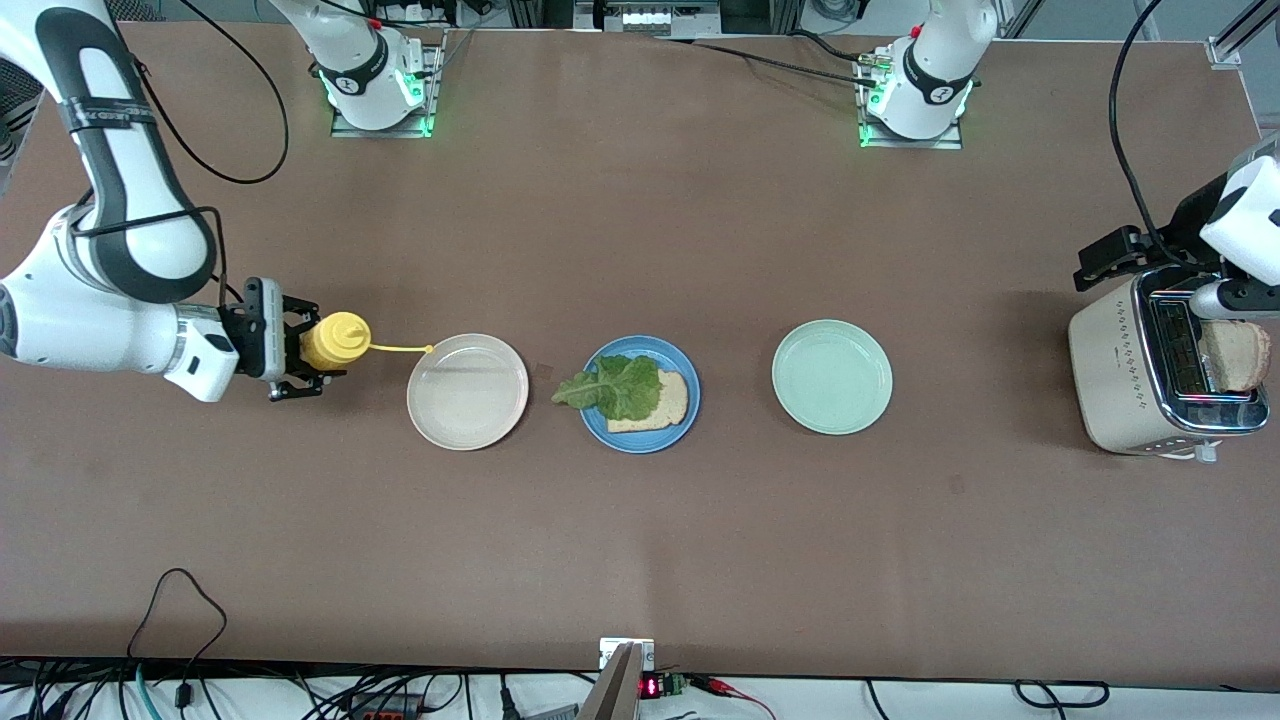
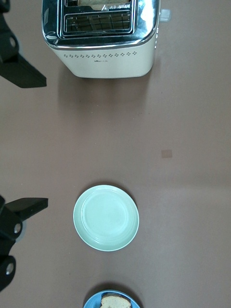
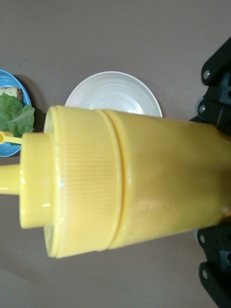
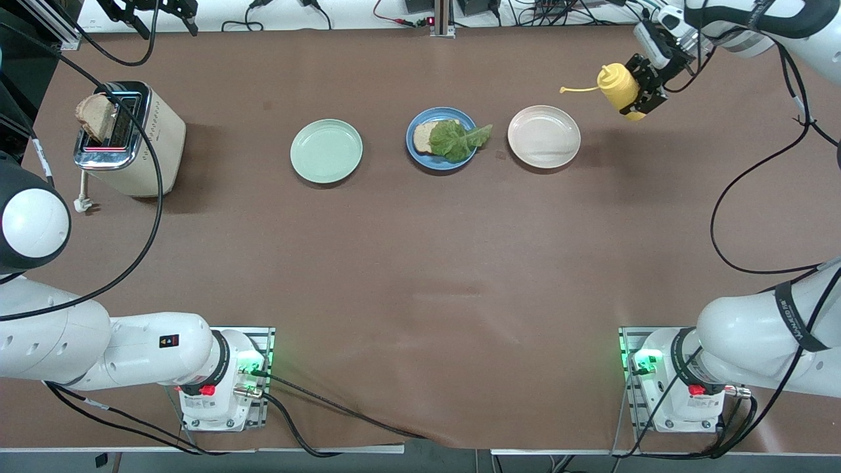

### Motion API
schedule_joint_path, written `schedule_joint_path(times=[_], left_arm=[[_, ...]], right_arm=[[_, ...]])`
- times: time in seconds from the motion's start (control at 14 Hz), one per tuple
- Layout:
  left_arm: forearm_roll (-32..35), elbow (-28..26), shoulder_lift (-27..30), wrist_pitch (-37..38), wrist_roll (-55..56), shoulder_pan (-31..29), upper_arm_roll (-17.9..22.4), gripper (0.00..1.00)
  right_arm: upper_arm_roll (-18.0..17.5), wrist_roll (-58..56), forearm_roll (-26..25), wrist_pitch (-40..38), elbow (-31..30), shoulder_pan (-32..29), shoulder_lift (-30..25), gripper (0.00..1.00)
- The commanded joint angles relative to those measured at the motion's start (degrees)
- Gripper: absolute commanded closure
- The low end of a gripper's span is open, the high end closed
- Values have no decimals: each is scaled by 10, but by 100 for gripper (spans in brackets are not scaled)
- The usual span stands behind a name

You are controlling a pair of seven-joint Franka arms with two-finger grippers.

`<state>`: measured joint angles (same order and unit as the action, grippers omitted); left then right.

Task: Make sandwich in blue plate with both arms
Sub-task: 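Lift the yellow bottle with the right gripper toward the blue plate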

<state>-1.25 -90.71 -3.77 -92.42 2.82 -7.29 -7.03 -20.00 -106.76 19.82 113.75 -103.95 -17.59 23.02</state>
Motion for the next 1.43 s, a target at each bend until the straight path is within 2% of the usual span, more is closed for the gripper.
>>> schedule_joint_path(times=[0.0, 0.5, 0.86, 1.22, 1.36], left_arm=[[2, 0, 3, 8, -15, -4, 4, 0], [1, 0, 3, 12, -15, -7, 4, 0], [1, 2, 1, 11, -15, -7, 4, 0], [1, 4, -1, 11, -15, -8, 4, 0], [1, 3, -1, 12, -13, -8, 4, 0]], right_arm=[[2, 47, -39, 9, 9, 34, -11, 100], [2, 191, -166, 34, 26, 142, -16, 100], [2, 291, -244, 59, 27, 197, -9, 100], [6, 298, -260, 75, 31, 231, 7, 100], [6, 336, -275, 87, 31, 241, 13, 100]])
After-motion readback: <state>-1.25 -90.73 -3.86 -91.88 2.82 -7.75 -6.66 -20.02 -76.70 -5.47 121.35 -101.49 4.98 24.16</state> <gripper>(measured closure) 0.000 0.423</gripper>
